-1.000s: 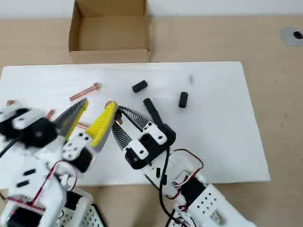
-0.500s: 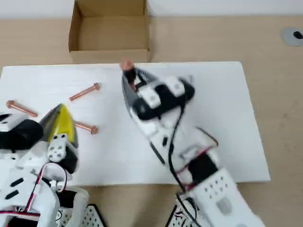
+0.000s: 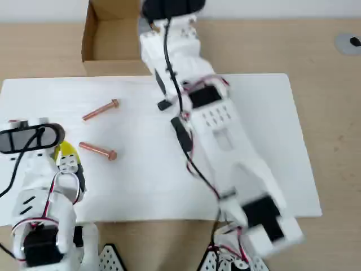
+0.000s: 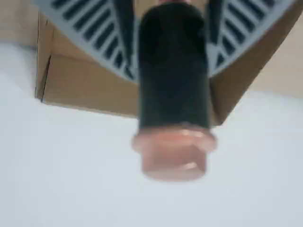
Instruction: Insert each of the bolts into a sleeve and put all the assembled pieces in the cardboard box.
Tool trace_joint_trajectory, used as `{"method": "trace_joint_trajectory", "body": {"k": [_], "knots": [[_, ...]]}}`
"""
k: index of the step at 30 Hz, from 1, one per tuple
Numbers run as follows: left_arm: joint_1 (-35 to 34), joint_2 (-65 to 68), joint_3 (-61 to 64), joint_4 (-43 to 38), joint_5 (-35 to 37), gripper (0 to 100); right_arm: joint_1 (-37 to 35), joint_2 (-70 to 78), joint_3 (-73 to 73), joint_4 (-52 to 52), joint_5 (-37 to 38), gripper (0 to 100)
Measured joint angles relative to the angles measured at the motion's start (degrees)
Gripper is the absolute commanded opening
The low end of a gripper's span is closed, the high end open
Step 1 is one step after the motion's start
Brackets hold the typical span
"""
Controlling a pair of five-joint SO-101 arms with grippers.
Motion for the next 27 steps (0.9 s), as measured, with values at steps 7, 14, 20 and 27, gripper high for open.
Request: {"method": "trace_joint_trajectory", "body": {"k": [7,14,20,27], "knots": [[0.0,0.2,5.0,0.0,-0.4,1,2.7,25.9,-21.2,0.0,1.9,0.9],[0.0,0.2,7.1,0.0,-0.4,1,4.8,48.1,-42.3,5.9,1.9,1.0],[0.0,0.4,7.2,0.0,-0.4,1,4.9,63.8,-61.0,12.6,1.9,1.2],[0.0,0.4,7.2,0.0,-0.4,1,4.9,75.7,-76.6,19.5,1.9,2.2]]}}
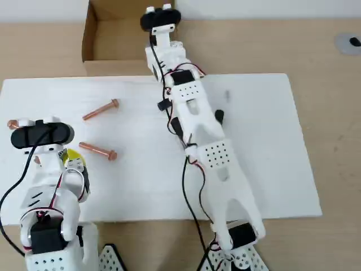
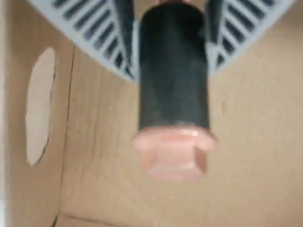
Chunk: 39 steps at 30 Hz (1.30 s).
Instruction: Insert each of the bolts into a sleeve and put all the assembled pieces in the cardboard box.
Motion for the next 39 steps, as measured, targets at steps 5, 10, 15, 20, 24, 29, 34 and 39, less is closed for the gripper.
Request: {"method": "trace_joint_trajectory", "body": {"k": [5,10,15,20,24,29,34,39], "knots": [[0.0,0.0,0.0,0.0,0.0,1,0.3,1.9,-4.1,5.0,2.5,19.0],[0.0,0.0,0.0,0.0,0.0,6,0.3,1.8,-5.9,10.0,4.3,24.6],[-1.3,0.0,0.0,0.0,3.3,17,0.2,1.8,-8.8,12.7,4.7,24.6],[-10.5,0.1,0.0,-7.1,13.3,17,0.2,1.8,-14.6,18.9,4.7,24.6],[-15.7,1.8,0.0,-12.5,19.7,17,0.2,1.8,-18.1,25.4,4.6,24.7],[-18.0,12.8,-3.9,-17.0,23.6,17,0.2,1.0,-18.5,33.8,4.4,24.8],[-21.1,33.1,-15.8,-17.9,29.4,17,0.2,-2.3,-18.5,41.1,4.4,24.7],[-26.9,56.5,-30.9,-14.9,42.5,17,0.2,-7.1,-18.5,51.0,4.5,24.6]]}}
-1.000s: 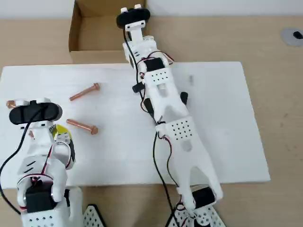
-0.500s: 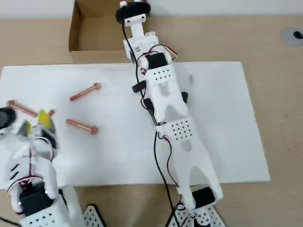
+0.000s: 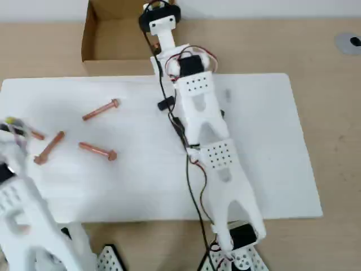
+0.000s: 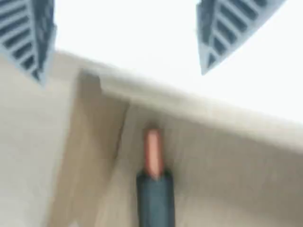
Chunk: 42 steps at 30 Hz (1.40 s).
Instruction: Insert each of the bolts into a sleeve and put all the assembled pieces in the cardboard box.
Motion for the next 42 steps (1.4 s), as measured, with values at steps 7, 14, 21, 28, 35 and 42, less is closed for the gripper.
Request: {"method": "trace_joint_trajectory", "body": {"k": [7,14,21,28,35,42], "knots": [[-0.4,28.5,-20.0,8.3,1.9,17,0.0,-5.0,0.0,9.6,0.0,24.6],[-0.5,49.0,-38.2,14.3,1.7,17,0.0,-5.0,0.0,14.1,0.0,24.6],[-0.5,62.8,-54.1,18.5,-5.5,17,0.0,-5.0,0.0,14.8,0.0,24.6],[-0.4,73.3,-61.3,18.9,-6.0,17,0.0,-5.0,0.0,14.8,0.0,24.6],[0.4,78.0,-64.1,19.3,-6.3,17,0.0,-5.0,0.0,14.8,0.0,24.6],[0.6,81.1,-68.0,20.0,-6.4,17,0.0,-5.0,0.0,14.8,0.0,24.6]]}}
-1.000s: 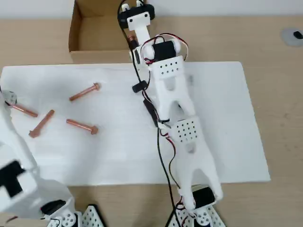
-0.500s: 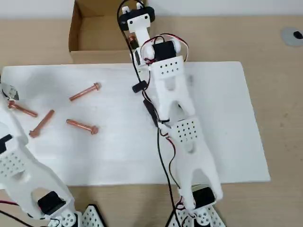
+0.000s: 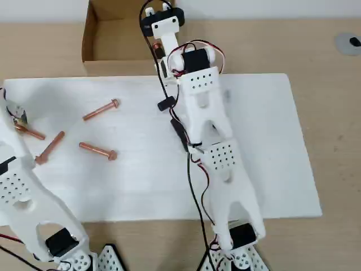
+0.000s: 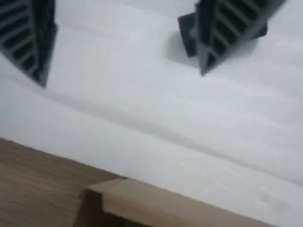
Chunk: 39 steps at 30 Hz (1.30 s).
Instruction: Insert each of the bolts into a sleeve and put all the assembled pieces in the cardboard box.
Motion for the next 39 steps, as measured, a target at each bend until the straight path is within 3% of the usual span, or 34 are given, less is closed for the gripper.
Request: {"method": "trace_joint_trajectory", "body": {"k": [6,16,21,28,33,39], "knots": [[0.2,1.7,-2.2,0.3,0.0,17,0.0,0.0,0.0,0.0,0.0,24.6],[1.8,6.9,-11.3,4.3,0.0,8,0.0,0.0,0.0,3.3,0.0,24.6],[2.5,10.5,-17.3,8.4,-3.4,0,0.0,-0.4,0.0,3.5,0.0,24.6],[3.0,14.6,-26.5,15.0,-5.1,1,0.0,-5.6,-0.1,3.5,0.0,24.6],[4.0,15.6,-36.7,24.9,-7.3,1,0.0,-7.6,-0.1,4.7,-0.3,24.6],[6.8,9.0,-40.6,27.3,-17.4,1,0.0,-8.3,-0.1,5.4,-12.0,24.6]]}}
